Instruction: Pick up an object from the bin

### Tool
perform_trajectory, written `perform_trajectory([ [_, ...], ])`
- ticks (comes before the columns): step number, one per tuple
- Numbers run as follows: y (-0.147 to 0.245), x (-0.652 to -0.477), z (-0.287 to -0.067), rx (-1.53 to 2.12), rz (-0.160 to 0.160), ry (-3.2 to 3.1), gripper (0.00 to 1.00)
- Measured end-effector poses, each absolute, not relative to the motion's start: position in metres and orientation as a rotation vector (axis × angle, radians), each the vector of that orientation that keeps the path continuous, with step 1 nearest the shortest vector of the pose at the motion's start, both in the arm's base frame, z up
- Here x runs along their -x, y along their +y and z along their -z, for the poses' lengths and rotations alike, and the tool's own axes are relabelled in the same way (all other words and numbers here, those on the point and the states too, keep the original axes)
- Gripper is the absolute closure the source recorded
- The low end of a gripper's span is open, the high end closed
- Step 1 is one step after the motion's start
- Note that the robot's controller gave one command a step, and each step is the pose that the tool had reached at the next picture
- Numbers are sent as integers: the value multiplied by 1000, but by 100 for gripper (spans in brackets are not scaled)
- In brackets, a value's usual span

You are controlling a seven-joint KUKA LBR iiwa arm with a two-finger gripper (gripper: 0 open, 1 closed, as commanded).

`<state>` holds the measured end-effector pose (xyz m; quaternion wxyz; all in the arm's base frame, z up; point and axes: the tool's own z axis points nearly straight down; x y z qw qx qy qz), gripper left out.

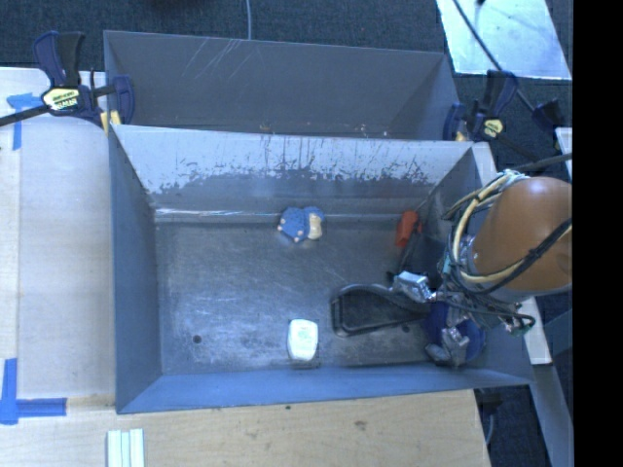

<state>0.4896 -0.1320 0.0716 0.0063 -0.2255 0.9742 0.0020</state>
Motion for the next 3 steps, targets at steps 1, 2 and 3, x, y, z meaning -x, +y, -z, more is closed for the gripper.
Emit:
perform_trajectory([
  [1,-130,-491,-72,703,-10,3046,0],
  [2,-129,-492,-72,703,-11,3041,100],
  [3,-130,-493,-178,702,5,3057,100],
])
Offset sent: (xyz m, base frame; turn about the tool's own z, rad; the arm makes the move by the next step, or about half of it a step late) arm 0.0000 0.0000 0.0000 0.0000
